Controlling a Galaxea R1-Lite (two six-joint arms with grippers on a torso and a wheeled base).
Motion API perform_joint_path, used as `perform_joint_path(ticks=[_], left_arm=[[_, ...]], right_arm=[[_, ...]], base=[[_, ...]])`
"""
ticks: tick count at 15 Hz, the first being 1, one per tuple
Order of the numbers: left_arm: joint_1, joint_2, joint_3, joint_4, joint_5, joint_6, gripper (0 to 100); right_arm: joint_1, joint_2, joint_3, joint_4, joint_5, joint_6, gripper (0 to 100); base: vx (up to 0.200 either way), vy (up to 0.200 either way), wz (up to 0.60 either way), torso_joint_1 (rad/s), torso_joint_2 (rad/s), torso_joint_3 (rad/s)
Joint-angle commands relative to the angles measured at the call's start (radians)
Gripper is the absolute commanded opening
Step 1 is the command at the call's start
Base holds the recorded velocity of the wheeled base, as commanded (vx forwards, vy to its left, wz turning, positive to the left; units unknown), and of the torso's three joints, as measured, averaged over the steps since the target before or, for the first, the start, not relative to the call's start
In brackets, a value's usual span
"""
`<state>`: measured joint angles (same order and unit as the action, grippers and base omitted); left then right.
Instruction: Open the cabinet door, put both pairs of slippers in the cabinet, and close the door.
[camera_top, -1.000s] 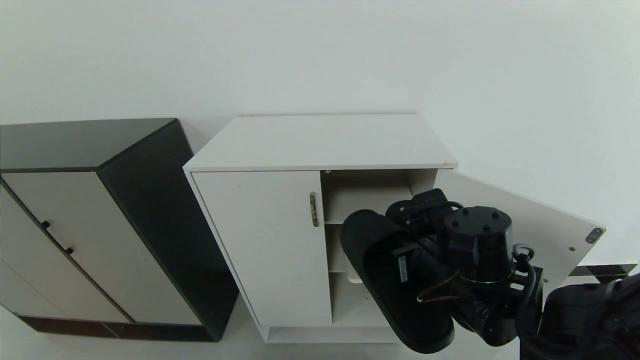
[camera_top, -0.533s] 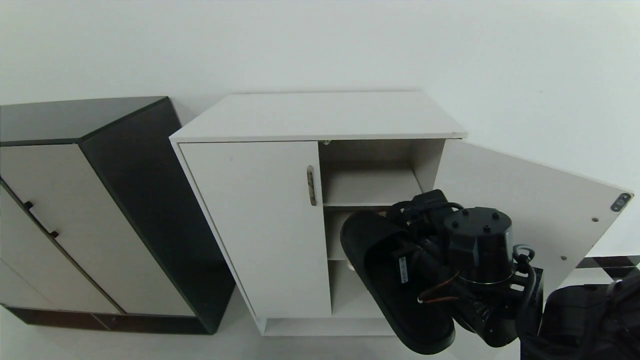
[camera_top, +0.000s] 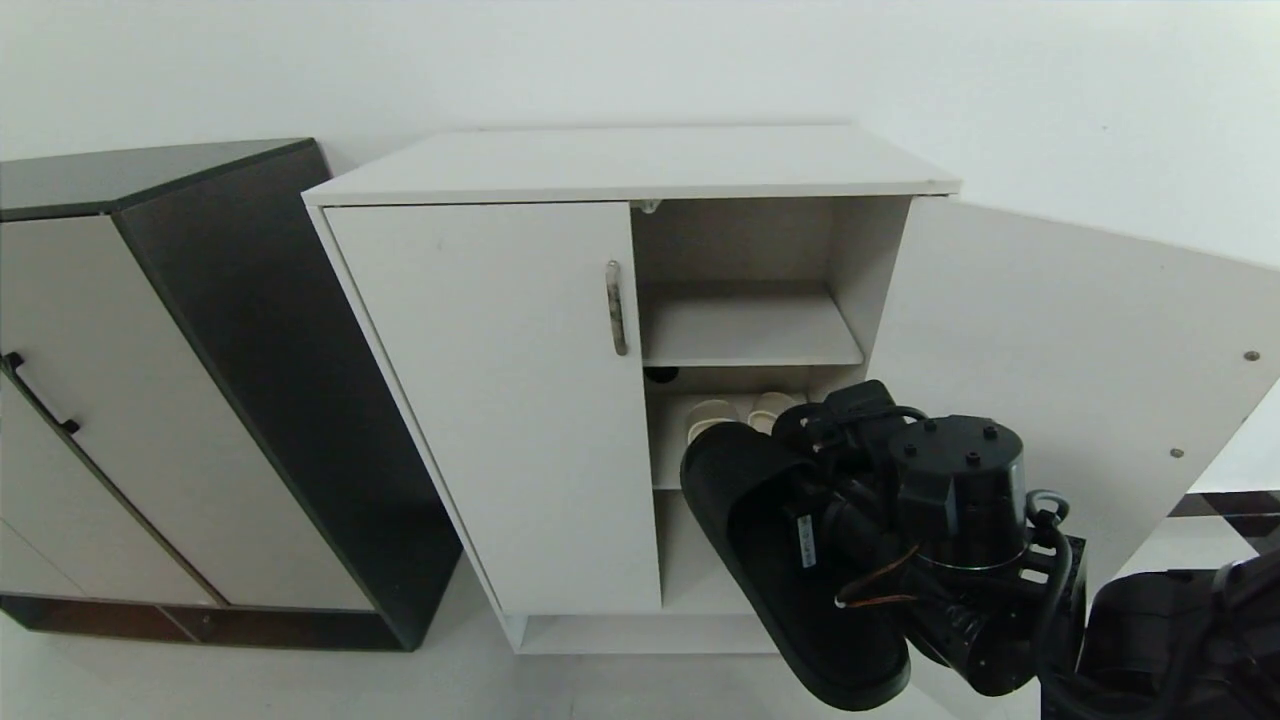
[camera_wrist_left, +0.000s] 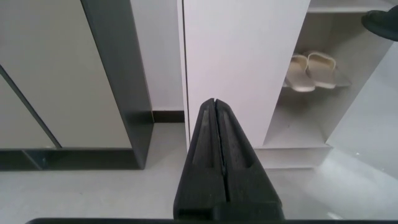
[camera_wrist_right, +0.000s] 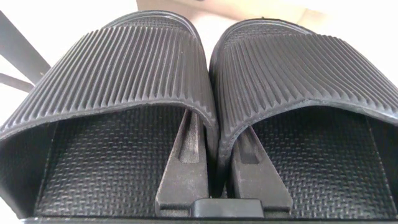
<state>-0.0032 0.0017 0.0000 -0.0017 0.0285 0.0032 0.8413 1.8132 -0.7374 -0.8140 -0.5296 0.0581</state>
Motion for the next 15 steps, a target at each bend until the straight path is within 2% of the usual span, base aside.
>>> perform_joint_path(ticks=[1,7,13,15], left_arm=[[0.0,0.001,0.0,0.0,0.001,0.0,0],[0.0,0.001,0.0,0.0,0.001,-0.002,0],[0.0,0.001,0.0,0.0,0.001,0.0,0],[0.0,0.001,0.0,0.0,0.001,0.0,0]], right_arm=[[0.001,0.002,0.001,-0.001,0.0,0.0,0],[0.001,0.02,0.003,-0.02,0.0,0.0,0],[0.012,0.037,-0.005,-0.025,-0.004,-0.012,0],[0.038,0.084,-0.091,0.009,-0.033,-0.011,0]], base=[[0.0,0.0,0.0,-0.09,0.45,0.373],[0.0,0.0,0.0,-0.033,0.38,0.339],[0.0,0.0,0.0,0.001,0.03,0.027],[0.0,0.0,0.0,0.0,0.0,0.0]])
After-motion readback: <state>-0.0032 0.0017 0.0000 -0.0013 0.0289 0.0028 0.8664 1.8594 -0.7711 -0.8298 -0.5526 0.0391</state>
